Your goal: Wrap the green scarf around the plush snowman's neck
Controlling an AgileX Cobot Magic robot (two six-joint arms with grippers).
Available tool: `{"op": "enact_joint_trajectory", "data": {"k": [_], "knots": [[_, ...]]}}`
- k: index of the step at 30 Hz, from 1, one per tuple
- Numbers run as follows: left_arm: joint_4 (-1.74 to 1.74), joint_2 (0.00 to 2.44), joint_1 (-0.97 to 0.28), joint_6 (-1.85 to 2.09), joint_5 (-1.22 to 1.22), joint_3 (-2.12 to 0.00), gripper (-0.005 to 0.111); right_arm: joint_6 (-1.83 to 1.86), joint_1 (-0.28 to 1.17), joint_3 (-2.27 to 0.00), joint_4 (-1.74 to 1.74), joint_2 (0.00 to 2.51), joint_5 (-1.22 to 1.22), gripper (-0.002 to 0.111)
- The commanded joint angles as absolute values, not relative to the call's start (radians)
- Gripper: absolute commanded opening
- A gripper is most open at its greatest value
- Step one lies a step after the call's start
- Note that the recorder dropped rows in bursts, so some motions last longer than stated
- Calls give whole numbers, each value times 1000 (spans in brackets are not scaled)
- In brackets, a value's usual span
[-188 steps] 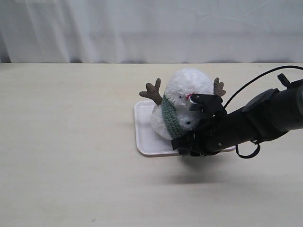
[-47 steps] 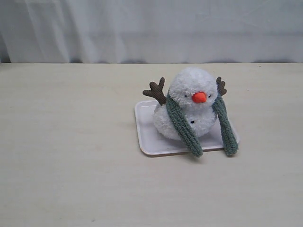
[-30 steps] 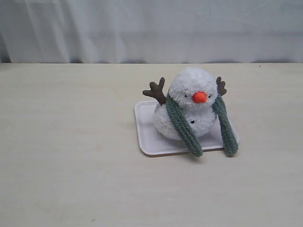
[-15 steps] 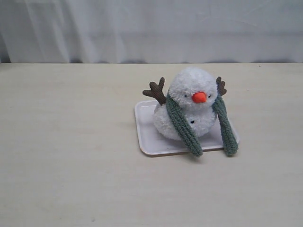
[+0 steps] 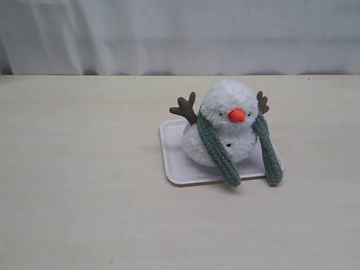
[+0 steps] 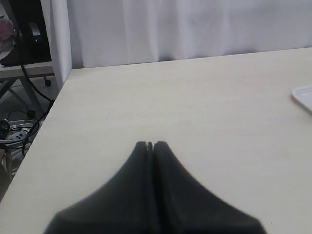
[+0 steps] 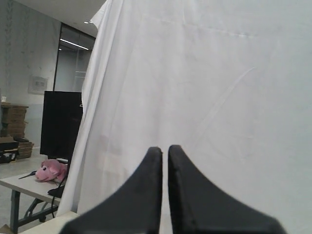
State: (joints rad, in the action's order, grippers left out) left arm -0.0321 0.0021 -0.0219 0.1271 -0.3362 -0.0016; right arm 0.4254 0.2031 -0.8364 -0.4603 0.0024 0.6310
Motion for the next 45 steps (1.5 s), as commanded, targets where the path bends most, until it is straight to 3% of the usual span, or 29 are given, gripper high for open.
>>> {"op": "enact_joint_trajectory", "data": {"k": [1, 16, 27, 36, 45], "knots": [[-39, 0, -24, 128, -324, 0, 0, 425, 163, -835, -451, 0, 622, 4], [-39, 0, -24, 128, -324, 0, 0, 425, 128, -815, -272, 0, 609, 4], [-39, 0, -24, 128, -324, 0, 0, 370, 83, -608, -201, 0, 337, 4], [-39, 0, -24, 128, -324, 0, 0, -172, 58, -470, 283, 0, 280, 4], [-39, 0, -24, 128, -324, 0, 0, -121, 58, -307, 243, 0, 133, 4]]}}
